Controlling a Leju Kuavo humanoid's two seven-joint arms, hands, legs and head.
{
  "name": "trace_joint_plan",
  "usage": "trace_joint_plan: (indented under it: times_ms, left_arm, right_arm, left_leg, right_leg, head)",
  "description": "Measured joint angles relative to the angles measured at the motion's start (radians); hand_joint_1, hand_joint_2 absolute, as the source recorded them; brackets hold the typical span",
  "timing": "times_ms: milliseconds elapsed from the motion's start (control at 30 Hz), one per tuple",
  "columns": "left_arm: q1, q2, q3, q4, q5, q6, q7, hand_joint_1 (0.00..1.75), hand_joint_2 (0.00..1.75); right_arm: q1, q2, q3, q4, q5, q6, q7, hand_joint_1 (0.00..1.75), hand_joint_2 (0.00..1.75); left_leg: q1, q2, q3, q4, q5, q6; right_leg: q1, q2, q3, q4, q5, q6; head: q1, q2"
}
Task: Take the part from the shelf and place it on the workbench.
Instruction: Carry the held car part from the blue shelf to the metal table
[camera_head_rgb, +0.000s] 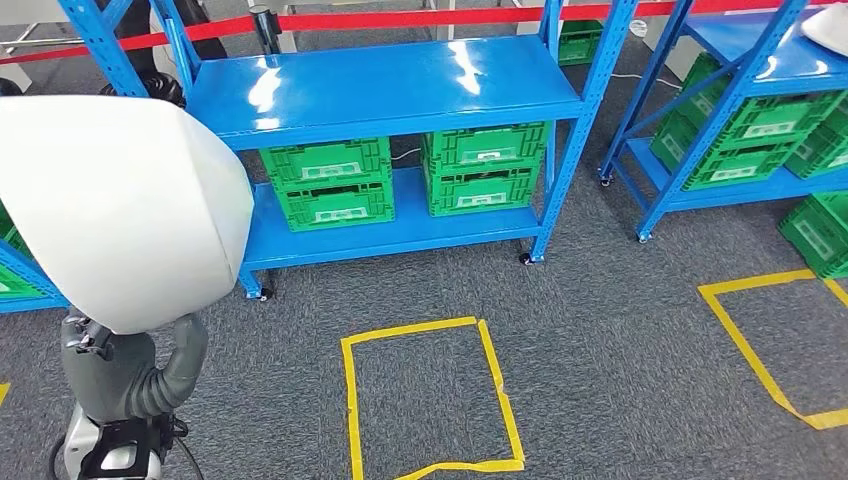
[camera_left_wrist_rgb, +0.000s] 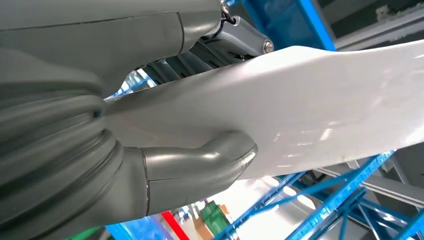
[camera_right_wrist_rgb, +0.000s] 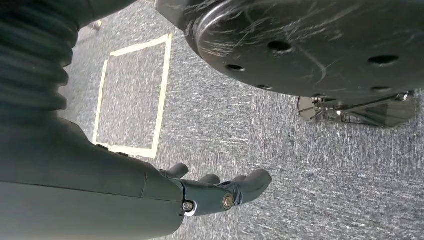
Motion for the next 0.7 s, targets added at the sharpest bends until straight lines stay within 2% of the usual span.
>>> trace_joint_plan:
  times_ms: [33,100,167,200,233,267,300,333,400,433,467,500,533,567,633,667,700]
  left_arm:
    - [0.004,0.0,0.0,-0.001,0.004,-0.001,0.0,1.75,1.75]
    - [0.017,0.001,0.0,-0.003,0.002,-0.005,0.0,1.75,1.75]
    - [0.028,0.003,0.0,-0.001,-0.01,-0.009,0.0,1.75,1.75]
    - [0.031,0.005,0.0,0.001,-0.016,-0.01,0.0,1.75,1.75]
    - [0.032,0.006,0.0,0.002,-0.022,-0.01,0.0,1.75,1.75]
    - [0.032,0.006,0.0,0.003,-0.027,-0.008,0.0,1.75,1.75]
    - [0.032,0.006,0.0,0.003,-0.03,-0.004,0.0,1.75,1.75]
    - [0.032,0.006,-0.001,0.004,-0.031,0.0,0.0,1.75,1.75]
    - [0.034,0.006,-0.001,0.001,-0.019,0.011,0.0,1.75,1.75]
    - [0.035,0.007,-0.001,-0.002,-0.007,0.016,0.0,1.75,1.75]
    - [0.035,0.007,-0.002,-0.005,0.005,0.02,0.0,1.75,1.75]
    - [0.035,0.007,-0.002,-0.008,0.017,0.023,0.0,1.75,1.75]
    - [0.034,0.007,-0.002,-0.01,0.025,0.023,0.0,1.75,1.75]
    - [0.034,0.007,-0.002,-0.013,0.031,0.023,0.0,1.75,1.75]
    - [0.036,0.004,0.0,-0.016,0.039,0.018,0.0,1.75,1.75]
    - [0.038,0.002,0.002,-0.017,0.042,0.016,0.0,1.75,1.75]
    - [0.039,0.0,0.005,-0.018,0.043,0.015,0.0,1.75,1.75]
  right_arm:
    - [0.0,0.002,0.0,0.0,-0.001,0.0,-0.003,0.0,0.0]
    - [-0.002,0.003,0.0,0.0,-0.002,0.0,-0.008,0.0,0.0]
    - [-0.004,0.004,0.0,0.0,-0.003,0.002,-0.009,0.0,0.0]
    - [-0.005,0.004,0.0,0.0,-0.003,0.002,-0.009,0.0,0.0]
    - [-0.006,0.004,0.0,0.0,-0.003,0.003,-0.009,0.0,0.0]
    - [-0.008,0.004,0.0,0.0,-0.002,0.003,-0.009,0.0,0.0]
    - [-0.01,0.004,0.0,0.0,0.0,0.003,-0.009,0.0,0.0]
    - [-0.012,0.003,0.0,0.0,0.003,0.004,-0.008,0.0,0.0]
    - [-0.017,0.002,0.0,0.0,0.011,0.002,-0.002,0.0,0.0]
    - [-0.019,0.001,0.001,0.0,0.014,0.001,0.003,0.0,0.0]
    - [-0.02,0.0,0.001,0.0,0.017,-0.001,0.008,0.0,0.0]
    - [-0.021,-0.001,0.001,0.0,0.019,-0.002,0.013,0.0,0.0]
    - [-0.022,-0.002,0.001,0.0,0.02,-0.003,0.017,0.0,0.0]
    - [-0.023,-0.003,0.001,0.0,0.02,-0.004,0.021,0.0,0.0]
    - [-0.024,-0.003,0.001,0.0,0.02,-0.004,0.026,0.0,0.0]
    - [-0.025,-0.004,0.001,0.0,0.02,-0.004,0.027,0.0,0.0]
    - [-0.026,-0.004,0.001,0.0,0.02,-0.004,0.026,0.0,0.0]
  left_leg:
    - [0.0,-0.017,-0.005,0.016,-0.014,-0.006]
    - [0.004,-0.065,-0.044,0.106,-0.074,-0.016]
    - [0.008,-0.082,-0.099,0.226,-0.131,-0.022]
    - [0.009,-0.084,-0.113,0.257,-0.137,-0.024]
    - [0.011,-0.085,-0.107,0.247,-0.12,-0.025]
    - [0.014,-0.09,-0.084,0.201,-0.088,-0.026]
    - [0.017,-0.103,-0.05,0.136,-0.052,-0.027]
    - [0.018,-0.125,-0.018,0.071,-0.025,-0.027]
    - [0.02,-0.154,0.009,0.004,-0.006,-0.018]
    - [0.018,-0.156,0.008,0.0,-0.007,-0.01]
    - [0.018,-0.145,0.006,0.0,-0.004,-0.001]
    - [0.018,-0.134,0.005,-0.001,-0.001,0.007]
    - [0.019,-0.123,0.005,-0.001,0.003,0.014]
    - [0.021,-0.111,0.005,-0.003,0.006,0.02]
    - [0.021,-0.087,0.001,-0.003,0.011,0.027]
    - [0.02,-0.073,-0.002,-0.003,0.012,0.028]
    - [0.019,-0.06,-0.004,-0.001,0.012,0.029]
  right_leg:
    - [-0.005,0.009,0.0,-0.007,0.007,-0.003]
    - [-0.01,0.027,-0.004,-0.015,0.017,-0.01]
    - [-0.011,0.049,-0.013,-0.013,0.021,-0.012]
    - [-0.011,0.061,-0.016,-0.011,0.023,-0.01]
    - [-0.012,0.074,-0.019,-0.009,0.025,-0.008]
    - [-0.013,0.087,-0.021,-0.006,0.027,-0.005]
    - [-0.014,0.099,-0.023,-0.003,0.028,-0.002]
    - [-0.015,0.113,-0.026,0.001,0.029,0.003]
    - [-0.014,0.136,-0.035,0.007,0.034,0.015]
    - [-0.013,0.147,-0.038,0.007,0.037,0.023]
    - [-0.013,0.156,-0.042,0.005,0.041,0.029]
    - [-0.013,0.158,-0.046,0.005,0.043,0.034]
    - [-0.012,0.146,-0.053,0.013,0.038,0.038]
    - [-0.011,0.126,-0.067,0.04,0.021,0.041]
    - [-0.009,0.08,-0.12,0.153,-0.044,0.046]
    - [-0.009,0.07,-0.151,0.221,-0.076,0.047]
    - [-0.01,0.066,-0.172,0.271,-0.092,0.048]
  head:
    - [-0.002,0.0]
    - [-0.004,0.0]
    - [-0.005,0.0]
    - [-0.005,0.0]
    - [-0.005,0.0]
    - [-0.005,0.0]
    - [-0.005,0.0]
    - [-0.005,0.0]
    - [-0.006,0.0]
    - [-0.006,0.0]
    - [-0.007,0.0]
    - [-0.007,0.0]
    - [-0.006,0.0]
    - [-0.005,0.0]
    - [-0.002,0.0]
    - [-0.002,0.0]
    - [-0.002,0.0]
